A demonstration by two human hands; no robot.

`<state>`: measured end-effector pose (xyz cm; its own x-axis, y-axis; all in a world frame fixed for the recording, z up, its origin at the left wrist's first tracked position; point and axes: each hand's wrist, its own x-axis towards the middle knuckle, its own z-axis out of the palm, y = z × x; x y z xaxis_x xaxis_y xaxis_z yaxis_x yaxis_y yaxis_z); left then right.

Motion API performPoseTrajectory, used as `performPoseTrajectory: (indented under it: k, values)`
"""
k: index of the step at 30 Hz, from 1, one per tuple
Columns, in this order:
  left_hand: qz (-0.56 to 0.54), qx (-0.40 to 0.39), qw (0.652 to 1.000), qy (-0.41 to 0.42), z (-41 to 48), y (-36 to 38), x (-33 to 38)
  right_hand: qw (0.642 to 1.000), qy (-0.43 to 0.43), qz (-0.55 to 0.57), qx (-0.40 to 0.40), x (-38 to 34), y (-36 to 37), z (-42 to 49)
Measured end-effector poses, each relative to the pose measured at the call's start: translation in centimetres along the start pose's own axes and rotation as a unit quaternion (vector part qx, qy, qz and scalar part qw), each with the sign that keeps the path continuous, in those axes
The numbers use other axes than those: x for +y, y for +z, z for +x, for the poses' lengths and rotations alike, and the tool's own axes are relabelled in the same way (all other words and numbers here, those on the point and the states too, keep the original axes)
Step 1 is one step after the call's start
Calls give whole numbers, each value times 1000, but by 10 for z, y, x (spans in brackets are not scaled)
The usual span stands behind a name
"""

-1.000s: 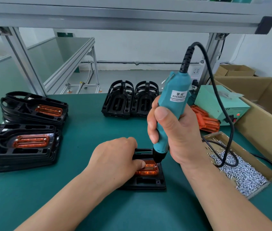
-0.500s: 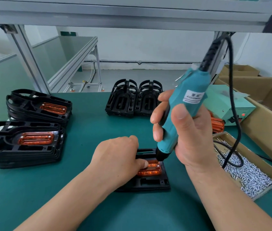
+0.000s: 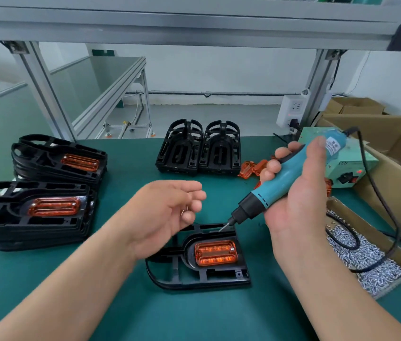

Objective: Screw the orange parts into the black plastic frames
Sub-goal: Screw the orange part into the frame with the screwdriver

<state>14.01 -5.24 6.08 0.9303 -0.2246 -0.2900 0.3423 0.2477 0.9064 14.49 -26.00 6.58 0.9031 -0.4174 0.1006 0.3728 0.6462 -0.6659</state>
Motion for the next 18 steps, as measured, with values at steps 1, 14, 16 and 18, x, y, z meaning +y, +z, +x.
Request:
performPoseTrajectory:
  k: [1, 14, 16, 18]
  values:
    - [-84, -8, 996, -25, 0, 0, 2, 1000, 12, 8, 13, 1, -1, 2]
    - [-287, 13, 956, -54, 2, 5, -4, 999, 29, 22, 33, 1, -4, 5]
    - [-256, 19, 965, -58, 3, 5, -6, 999, 30, 23, 34, 2, -3, 6]
    - [-217, 24, 975, -53, 4, 6, -8, 999, 30, 22, 35, 2, -3, 6]
